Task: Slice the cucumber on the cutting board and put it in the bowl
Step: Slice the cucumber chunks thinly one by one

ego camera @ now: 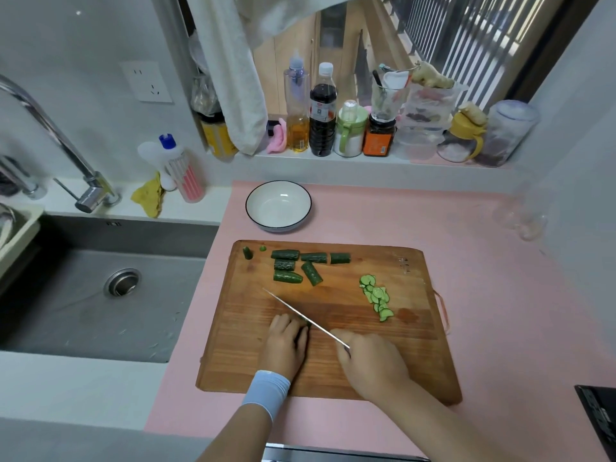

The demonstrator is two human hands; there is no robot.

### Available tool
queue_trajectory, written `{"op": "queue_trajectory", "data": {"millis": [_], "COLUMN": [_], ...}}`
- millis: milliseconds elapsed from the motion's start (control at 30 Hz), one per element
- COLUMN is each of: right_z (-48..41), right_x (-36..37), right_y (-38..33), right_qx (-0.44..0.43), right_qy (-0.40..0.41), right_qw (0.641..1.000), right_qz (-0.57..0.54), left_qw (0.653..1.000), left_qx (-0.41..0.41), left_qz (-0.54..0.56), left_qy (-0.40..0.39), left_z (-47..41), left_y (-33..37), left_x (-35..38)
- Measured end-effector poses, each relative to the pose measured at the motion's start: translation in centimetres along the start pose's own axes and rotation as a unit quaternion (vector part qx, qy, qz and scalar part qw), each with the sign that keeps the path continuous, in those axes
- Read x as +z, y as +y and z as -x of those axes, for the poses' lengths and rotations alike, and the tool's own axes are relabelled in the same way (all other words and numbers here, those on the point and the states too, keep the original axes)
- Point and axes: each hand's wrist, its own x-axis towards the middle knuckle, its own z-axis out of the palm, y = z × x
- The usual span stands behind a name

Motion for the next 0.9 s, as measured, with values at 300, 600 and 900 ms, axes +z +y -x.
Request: {"op": "queue_trajectory", "data": {"millis": [300,600,900], "right_z": [1.4,1.7,0.8], "right_x": [0.5,-0.2,-0.3], "right_y": [-0.6,-0.5,-0.2], "right_qx": [-0.027,-0.015,0.002], "right_qy": [0.026,0.017,-0.008], "right_qw": [0.999,0.999,1.000], "right_qz": [0.035,0.044,0.008], "left_qw": [1.000,1.000,1.000], "left_qx": [-0.007,-0.013,-0.005], "left_qz": [0.011,0.012,0.011], "left_qy": [-0.007,-0.010,-0.004], "left_z": [0.0,-0.1,-0.1], "left_y": [0.1,0.3,0.2], "left_x": [-0.1,-0.2,-0.1]}}
